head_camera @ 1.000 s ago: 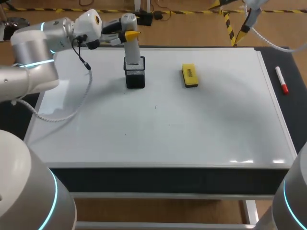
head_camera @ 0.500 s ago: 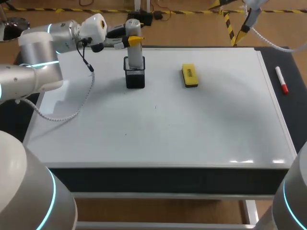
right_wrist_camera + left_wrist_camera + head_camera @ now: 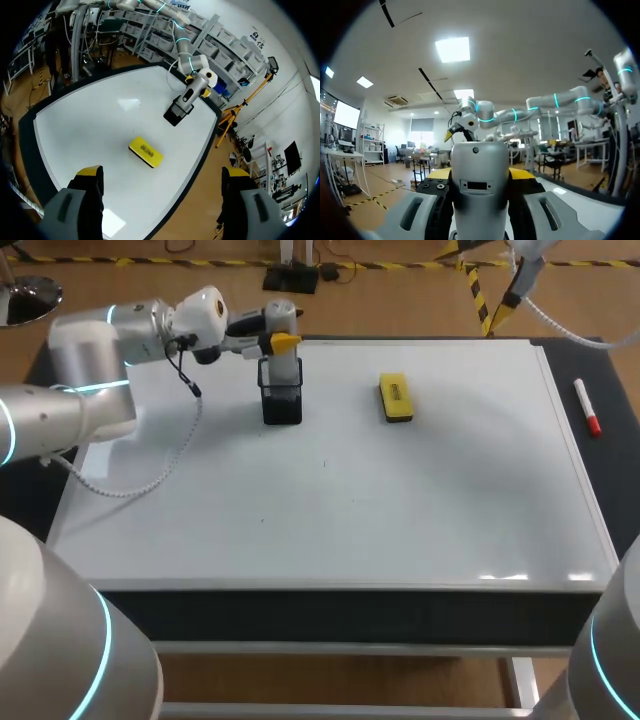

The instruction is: Pick up the inspection probe, press it on each red-marked spot on the whiteboard one by one, put down the probe, pick up the eraser, and wipe off all the red marks.

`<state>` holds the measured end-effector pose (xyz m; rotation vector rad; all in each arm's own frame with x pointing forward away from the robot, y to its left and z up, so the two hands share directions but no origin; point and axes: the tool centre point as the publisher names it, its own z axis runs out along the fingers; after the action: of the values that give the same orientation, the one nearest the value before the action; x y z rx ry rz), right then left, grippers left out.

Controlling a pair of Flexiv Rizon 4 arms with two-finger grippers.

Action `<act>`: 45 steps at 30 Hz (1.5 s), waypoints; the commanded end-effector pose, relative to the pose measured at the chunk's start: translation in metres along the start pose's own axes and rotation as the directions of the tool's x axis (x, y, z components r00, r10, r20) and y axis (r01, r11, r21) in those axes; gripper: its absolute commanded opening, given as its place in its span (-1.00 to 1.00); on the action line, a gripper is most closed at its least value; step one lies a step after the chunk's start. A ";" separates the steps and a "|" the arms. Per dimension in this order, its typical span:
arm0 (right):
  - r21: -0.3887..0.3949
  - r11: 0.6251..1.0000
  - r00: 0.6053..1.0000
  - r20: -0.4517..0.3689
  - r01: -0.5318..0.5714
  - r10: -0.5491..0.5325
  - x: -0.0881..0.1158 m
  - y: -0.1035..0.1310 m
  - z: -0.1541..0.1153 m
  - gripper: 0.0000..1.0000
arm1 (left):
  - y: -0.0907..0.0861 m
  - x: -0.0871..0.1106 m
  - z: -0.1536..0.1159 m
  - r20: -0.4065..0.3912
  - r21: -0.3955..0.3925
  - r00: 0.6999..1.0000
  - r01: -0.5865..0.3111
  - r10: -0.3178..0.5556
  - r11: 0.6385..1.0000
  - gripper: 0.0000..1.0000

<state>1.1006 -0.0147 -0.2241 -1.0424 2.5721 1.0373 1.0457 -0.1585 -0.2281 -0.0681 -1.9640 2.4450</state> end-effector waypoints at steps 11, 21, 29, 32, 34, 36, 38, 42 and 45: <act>0.002 1.000 1.000 -0.006 0.002 -0.002 0.000 0.000 -0.001 1.00 | 0.024 0.002 0.000 0.030 0.004 1.000 0.004 -0.005 1.000 -1.00; 0.002 1.000 1.000 -0.006 0.002 -0.002 0.000 0.000 -0.001 1.00 | 0.028 0.003 -0.003 0.054 0.014 0.999 0.007 -0.007 1.000 -1.00; 0.002 1.000 1.000 -0.006 0.002 -0.002 0.000 0.000 -0.001 1.00 | 0.025 0.009 -0.008 0.077 0.009 0.997 0.011 -0.012 1.000 1.00; 0.002 1.000 1.000 -0.006 0.002 -0.002 0.000 0.000 -0.001 1.00 | 0.020 0.011 -0.008 0.076 0.004 0.997 0.006 -0.006 1.000 1.00; 0.002 1.000 1.000 -0.006 0.002 -0.002 0.000 0.000 -0.001 1.00 | 0.017 0.012 -0.009 0.077 -0.008 0.997 -0.002 0.003 1.000 1.00; 0.002 1.000 1.000 -0.006 0.002 -0.002 0.000 0.000 -0.001 1.00 | 0.013 0.014 -0.009 0.084 -0.024 0.996 -0.006 0.008 1.000 1.00; 0.002 1.000 1.000 -0.006 0.002 -0.002 0.000 0.000 -0.001 1.00 | 0.008 0.018 -0.011 0.105 -0.055 0.994 -0.010 0.016 0.998 1.00; 0.002 1.000 1.000 -0.006 0.002 -0.002 0.000 0.000 -0.001 1.00 | -0.003 0.027 -0.017 0.165 -0.131 0.986 -0.014 0.036 0.991 1.00; 0.002 1.000 1.000 -0.006 0.002 -0.002 0.000 0.000 -0.001 1.00 | -0.010 0.036 -0.027 0.236 -0.207 0.970 -0.006 0.056 0.978 1.00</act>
<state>1.1007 -0.0146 -0.2242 -1.0425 2.5720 1.0373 1.0380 -0.1389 -0.2451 0.0300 -2.1355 2.4195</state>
